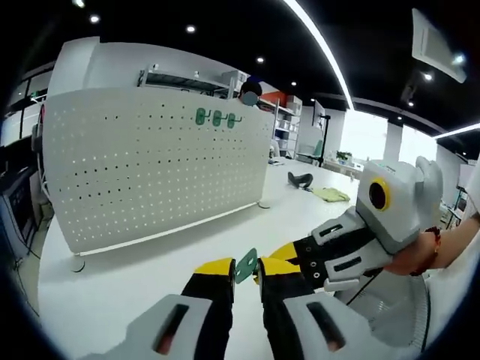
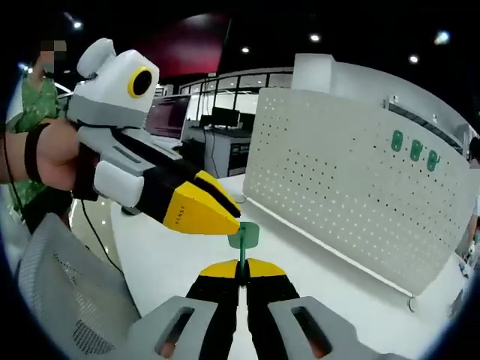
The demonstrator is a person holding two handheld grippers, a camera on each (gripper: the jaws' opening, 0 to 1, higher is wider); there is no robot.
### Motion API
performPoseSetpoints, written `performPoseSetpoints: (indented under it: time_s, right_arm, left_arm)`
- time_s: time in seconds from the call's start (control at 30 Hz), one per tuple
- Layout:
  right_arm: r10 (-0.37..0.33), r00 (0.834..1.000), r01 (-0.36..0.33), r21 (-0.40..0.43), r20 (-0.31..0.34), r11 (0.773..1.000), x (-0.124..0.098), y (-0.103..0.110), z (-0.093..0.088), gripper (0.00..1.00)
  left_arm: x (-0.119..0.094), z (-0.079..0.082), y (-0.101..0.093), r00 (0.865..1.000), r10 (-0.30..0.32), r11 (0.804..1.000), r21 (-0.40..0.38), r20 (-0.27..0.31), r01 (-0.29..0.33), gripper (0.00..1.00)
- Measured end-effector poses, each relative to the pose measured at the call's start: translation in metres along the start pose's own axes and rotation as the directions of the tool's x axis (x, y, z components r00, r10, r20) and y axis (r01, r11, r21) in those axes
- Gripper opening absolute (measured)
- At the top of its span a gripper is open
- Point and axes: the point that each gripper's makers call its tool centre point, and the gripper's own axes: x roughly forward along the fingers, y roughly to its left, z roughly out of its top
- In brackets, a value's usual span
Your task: Insert the hook assembly into the mounting plate slot until the hook locks in place.
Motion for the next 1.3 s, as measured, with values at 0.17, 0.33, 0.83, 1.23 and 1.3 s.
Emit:
performPoseSetpoints:
  time_s: [0.17, 0.33, 0.83, 1.23, 1.3]
  right_arm:
    - [-0.01, 1.0, 0.008, -0.097, -0.02, 0.995, 0.0, 0.002, 0.003, 0.01]
    - [-0.028, 0.999, 0.019, -0.207, -0.045, 0.978, 0.0, 0.003, 0.003, 0.01]
    - [-0.032, 0.999, 0.028, -0.198, -0.019, 0.98, 0.0, 0.004, 0.013, 0.02]
    - [-0.016, 0.993, 0.006, 0.093, 0.116, 0.996, -0.006, 0.0, 0.029, 0.11]
    - [-0.018, 0.992, 0.004, 0.118, 0.123, 0.993, -0.008, -0.004, 0.029, 0.13]
  left_arm:
    - [0.001, -0.002, -0.003, 1.0, -0.012, 1.0, 0.018, -0.018, 0.013, 0.11]
    - [0.002, -0.004, -0.001, 1.0, -0.005, 1.0, -0.004, -0.026, 0.005, 0.07]
    - [-0.003, -0.006, 0.009, 0.997, 0.078, 0.997, -0.011, -0.024, -0.078, 0.04]
    - [-0.01, 0.006, 0.014, 0.993, 0.099, 0.995, -0.018, 0.066, -0.098, 0.04]
    - [-0.013, 0.01, 0.017, 0.99, 0.102, 0.995, -0.019, 0.092, -0.101, 0.04]
